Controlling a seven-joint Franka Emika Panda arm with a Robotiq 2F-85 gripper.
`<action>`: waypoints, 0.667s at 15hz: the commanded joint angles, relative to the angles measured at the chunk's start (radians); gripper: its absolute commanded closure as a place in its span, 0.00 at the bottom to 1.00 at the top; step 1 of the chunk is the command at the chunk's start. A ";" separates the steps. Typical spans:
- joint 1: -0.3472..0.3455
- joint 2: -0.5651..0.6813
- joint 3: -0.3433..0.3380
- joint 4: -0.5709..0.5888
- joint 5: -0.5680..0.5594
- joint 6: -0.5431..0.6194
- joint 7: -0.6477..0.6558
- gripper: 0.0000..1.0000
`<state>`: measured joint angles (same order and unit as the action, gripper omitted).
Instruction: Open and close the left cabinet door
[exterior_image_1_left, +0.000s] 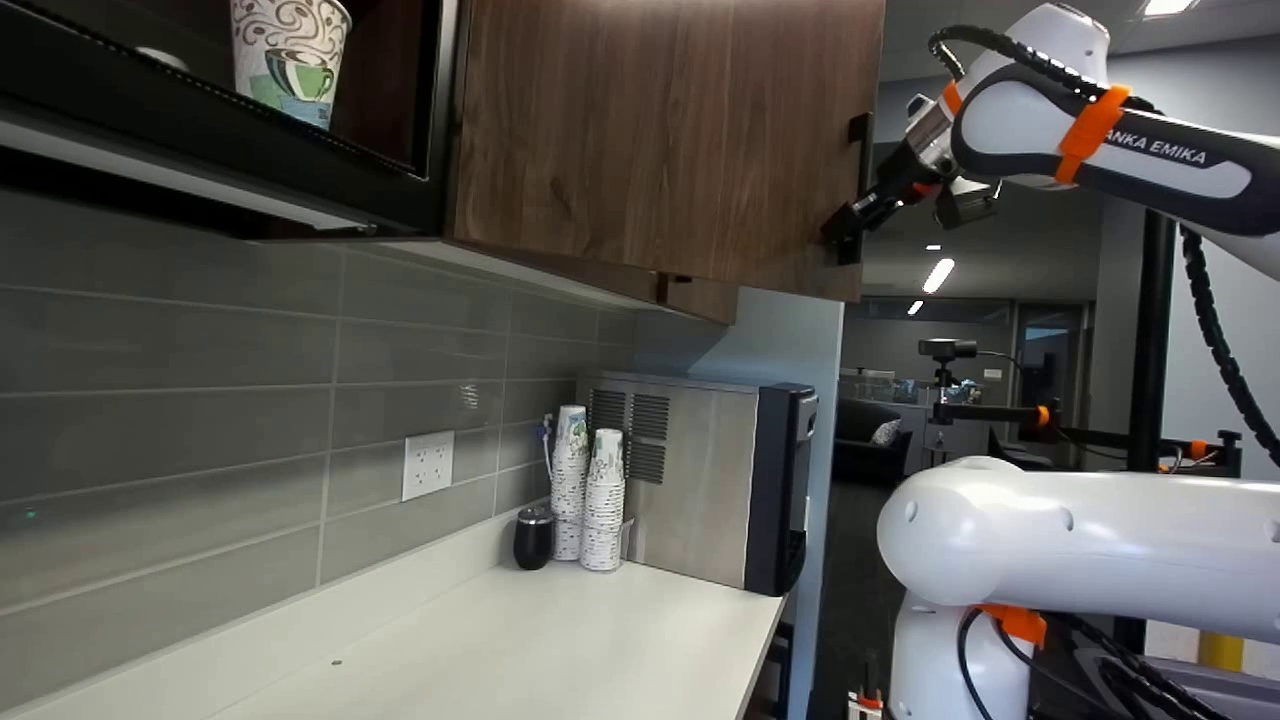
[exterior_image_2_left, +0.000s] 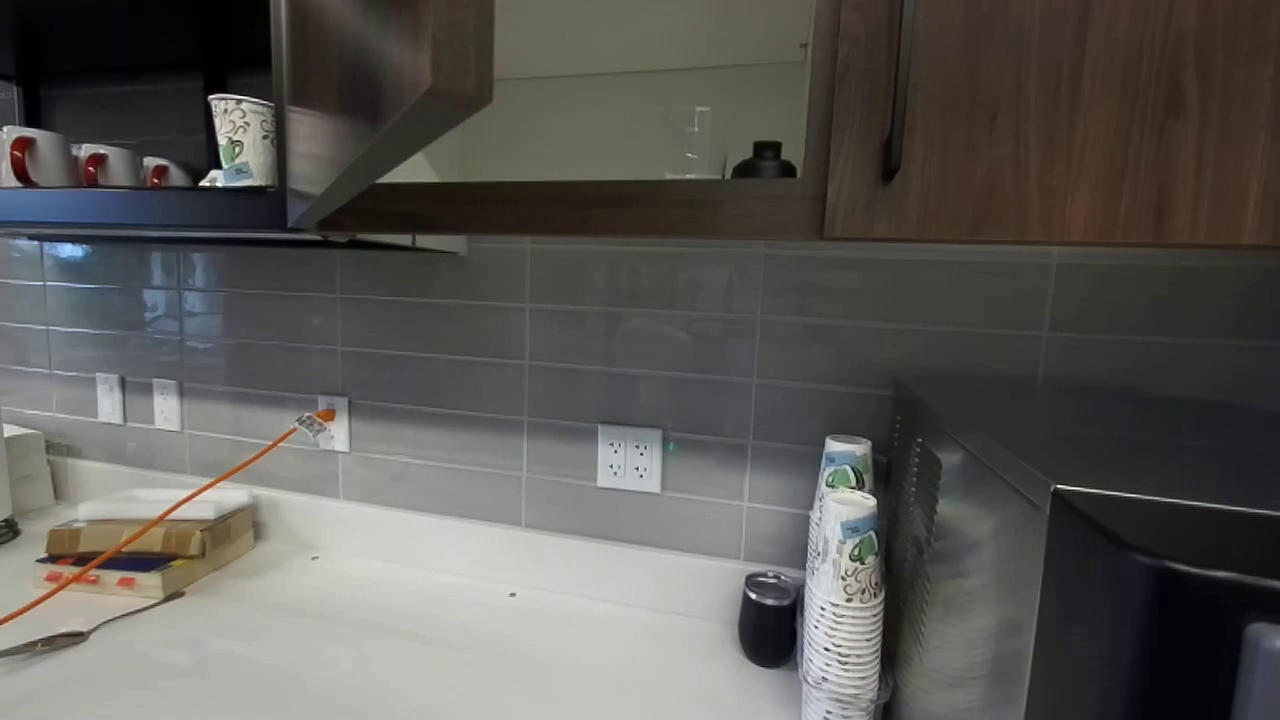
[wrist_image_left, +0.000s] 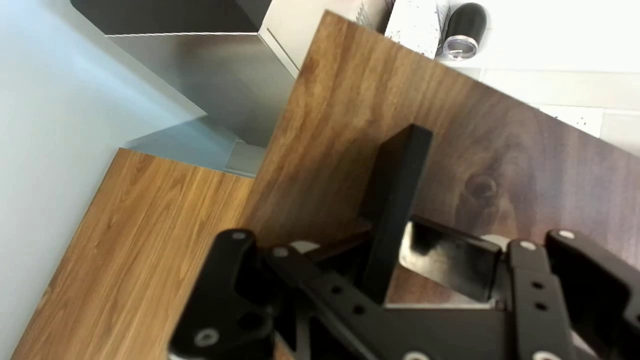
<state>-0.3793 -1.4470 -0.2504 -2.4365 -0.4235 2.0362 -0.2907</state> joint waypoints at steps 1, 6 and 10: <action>0.101 -0.082 0.073 -0.120 0.050 -0.052 0.055 0.97; 0.011 -0.039 0.094 -0.117 0.136 0.001 -0.008 0.97; -0.025 -0.045 0.103 -0.122 0.171 0.007 -0.040 0.97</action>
<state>-0.4325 -1.4831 -0.2307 -2.4653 -0.3876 2.0495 -0.3293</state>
